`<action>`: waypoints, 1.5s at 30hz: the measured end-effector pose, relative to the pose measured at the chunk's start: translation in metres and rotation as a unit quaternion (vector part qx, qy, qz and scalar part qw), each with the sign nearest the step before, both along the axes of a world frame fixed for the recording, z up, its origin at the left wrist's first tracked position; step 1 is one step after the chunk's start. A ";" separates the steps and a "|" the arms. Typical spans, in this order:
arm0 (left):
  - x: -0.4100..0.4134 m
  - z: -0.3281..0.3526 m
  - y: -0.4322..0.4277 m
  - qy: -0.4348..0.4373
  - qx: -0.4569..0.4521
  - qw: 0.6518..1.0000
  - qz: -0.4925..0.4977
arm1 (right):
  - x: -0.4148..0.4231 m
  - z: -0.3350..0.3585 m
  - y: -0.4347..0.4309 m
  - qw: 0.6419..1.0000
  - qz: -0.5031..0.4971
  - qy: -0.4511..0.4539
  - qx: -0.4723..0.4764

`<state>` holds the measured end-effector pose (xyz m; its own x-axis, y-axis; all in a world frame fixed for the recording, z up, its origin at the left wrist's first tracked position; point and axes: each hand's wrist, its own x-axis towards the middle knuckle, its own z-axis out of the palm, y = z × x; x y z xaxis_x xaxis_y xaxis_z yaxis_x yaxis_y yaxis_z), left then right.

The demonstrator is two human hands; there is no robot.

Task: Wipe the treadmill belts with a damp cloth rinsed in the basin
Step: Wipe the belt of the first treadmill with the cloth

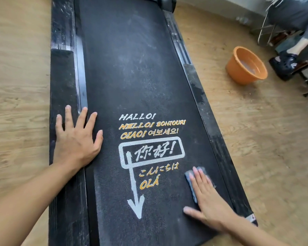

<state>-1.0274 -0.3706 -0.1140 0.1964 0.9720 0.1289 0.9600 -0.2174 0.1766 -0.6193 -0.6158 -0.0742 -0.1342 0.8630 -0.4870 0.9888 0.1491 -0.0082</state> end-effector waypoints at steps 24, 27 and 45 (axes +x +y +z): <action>-0.003 -0.004 0.000 -0.017 0.011 1.000 0.001 | 0.062 0.039 0.055 0.992 -0.049 0.112 -0.022; -0.002 -0.002 0.000 -0.011 0.006 1.000 0.002 | 0.062 0.050 0.091 0.990 -0.068 0.110 -0.053; -0.002 -0.009 0.004 0.013 0.016 1.000 0.003 | 0.039 -0.007 0.244 0.948 -0.230 0.063 0.211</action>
<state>-1.0289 -0.3668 -0.1229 0.1942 0.9686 0.1555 0.9653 -0.2169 0.1454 -0.5806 -0.3714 -0.0809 0.2698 0.9587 -0.0903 0.9449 -0.2816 -0.1668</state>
